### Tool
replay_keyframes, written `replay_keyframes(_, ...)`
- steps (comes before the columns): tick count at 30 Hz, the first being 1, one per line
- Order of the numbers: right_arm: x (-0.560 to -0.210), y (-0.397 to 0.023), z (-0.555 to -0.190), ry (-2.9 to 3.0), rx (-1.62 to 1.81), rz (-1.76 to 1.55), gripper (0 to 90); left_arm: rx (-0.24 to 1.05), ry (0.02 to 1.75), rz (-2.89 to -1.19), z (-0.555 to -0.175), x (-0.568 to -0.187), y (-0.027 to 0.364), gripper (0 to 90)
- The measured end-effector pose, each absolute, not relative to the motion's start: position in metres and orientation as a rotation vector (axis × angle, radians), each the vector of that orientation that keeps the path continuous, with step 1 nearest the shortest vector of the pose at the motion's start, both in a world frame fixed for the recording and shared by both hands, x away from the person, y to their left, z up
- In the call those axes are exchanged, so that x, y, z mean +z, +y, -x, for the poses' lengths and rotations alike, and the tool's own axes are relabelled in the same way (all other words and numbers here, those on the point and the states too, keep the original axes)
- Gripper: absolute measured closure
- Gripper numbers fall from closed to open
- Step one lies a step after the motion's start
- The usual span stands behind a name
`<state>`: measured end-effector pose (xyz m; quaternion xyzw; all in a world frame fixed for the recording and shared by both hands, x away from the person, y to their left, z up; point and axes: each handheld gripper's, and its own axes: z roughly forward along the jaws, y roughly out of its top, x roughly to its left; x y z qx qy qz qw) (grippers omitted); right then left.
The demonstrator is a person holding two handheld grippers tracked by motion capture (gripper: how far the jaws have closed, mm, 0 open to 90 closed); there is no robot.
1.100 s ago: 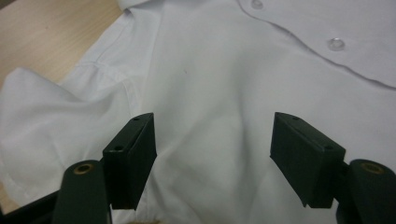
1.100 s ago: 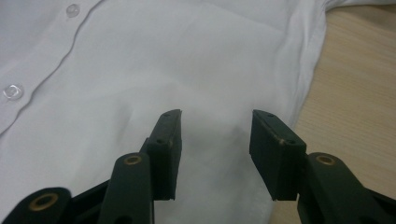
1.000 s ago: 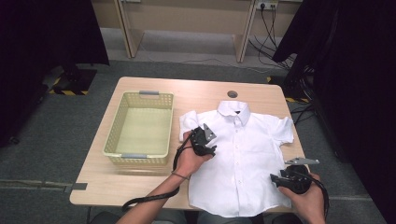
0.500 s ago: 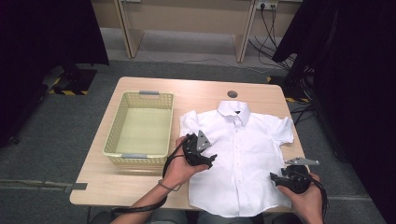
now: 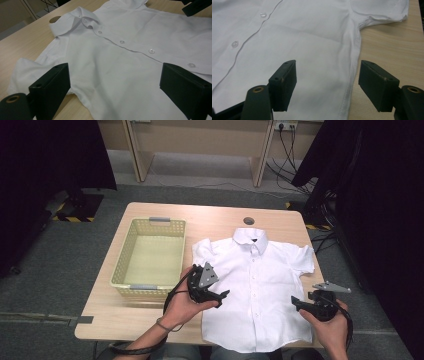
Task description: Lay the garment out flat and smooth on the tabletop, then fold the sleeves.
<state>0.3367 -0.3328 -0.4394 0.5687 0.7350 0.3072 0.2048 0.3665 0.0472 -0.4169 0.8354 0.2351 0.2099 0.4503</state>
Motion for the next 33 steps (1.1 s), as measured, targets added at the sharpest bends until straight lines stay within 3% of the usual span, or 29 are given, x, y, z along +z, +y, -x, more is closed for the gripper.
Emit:
replay_keyframes(17, -0.427, -0.342, -0.344, 1.997, 0.87, -1.598, 26.9, 0.554, 0.534, -1.983, -0.344, -0.419, 0.078, 9.5)
replay_keyframes(33, -0.409, -0.346, -0.382, 1.969, 0.839, -1.572, 25.5, 0.565, 0.518, -1.894, -0.301, -0.447, 0.105, 10.2)
